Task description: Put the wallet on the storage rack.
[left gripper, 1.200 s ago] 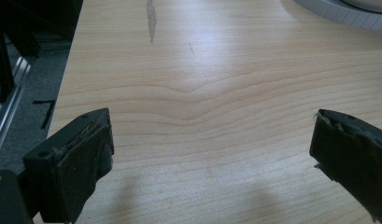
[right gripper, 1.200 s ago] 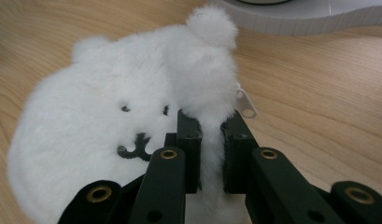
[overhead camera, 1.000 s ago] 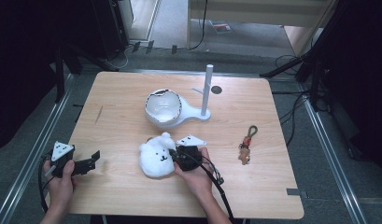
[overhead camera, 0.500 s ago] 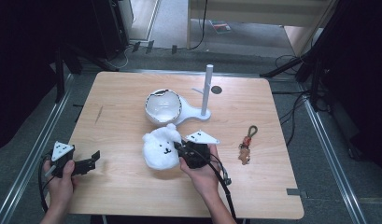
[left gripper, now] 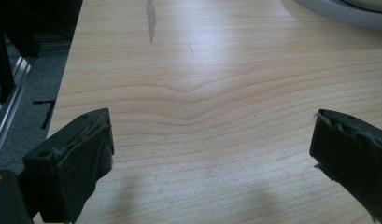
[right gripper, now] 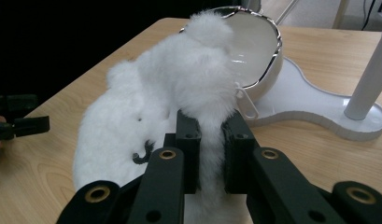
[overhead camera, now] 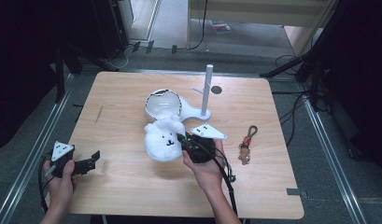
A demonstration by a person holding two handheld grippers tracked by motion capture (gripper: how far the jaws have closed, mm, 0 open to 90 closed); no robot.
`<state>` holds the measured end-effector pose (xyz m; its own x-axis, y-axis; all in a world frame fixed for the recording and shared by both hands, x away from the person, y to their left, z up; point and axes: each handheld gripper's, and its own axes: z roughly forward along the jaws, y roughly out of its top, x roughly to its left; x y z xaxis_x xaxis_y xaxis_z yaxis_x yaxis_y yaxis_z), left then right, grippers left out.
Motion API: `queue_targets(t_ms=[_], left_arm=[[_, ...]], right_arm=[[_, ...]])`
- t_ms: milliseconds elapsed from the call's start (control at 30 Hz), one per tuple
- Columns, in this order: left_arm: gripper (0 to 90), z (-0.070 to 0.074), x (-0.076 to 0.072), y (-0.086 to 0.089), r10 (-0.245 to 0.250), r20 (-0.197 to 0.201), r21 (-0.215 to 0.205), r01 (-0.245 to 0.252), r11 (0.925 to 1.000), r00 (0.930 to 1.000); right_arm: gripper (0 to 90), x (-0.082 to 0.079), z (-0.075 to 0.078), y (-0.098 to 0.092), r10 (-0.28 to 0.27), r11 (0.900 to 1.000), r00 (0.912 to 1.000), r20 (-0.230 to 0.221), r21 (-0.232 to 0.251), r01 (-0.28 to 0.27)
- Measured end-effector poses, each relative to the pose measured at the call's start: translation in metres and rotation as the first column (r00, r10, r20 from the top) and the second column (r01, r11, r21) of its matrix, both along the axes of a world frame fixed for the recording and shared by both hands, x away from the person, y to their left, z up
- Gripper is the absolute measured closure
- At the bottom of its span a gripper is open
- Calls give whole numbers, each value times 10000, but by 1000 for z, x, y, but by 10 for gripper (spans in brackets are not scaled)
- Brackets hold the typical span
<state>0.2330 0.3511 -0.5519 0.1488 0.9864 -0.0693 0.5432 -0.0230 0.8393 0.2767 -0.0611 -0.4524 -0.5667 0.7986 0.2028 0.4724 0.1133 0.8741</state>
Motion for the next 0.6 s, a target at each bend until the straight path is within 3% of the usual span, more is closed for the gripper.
queue_targets(t_ms=[600], left_arm=[[4,0,0,0,-25,-5,16,25,10000,10000]], right_arm=[[802,19,18,-6,-631,9978,9980,16,216,630]])
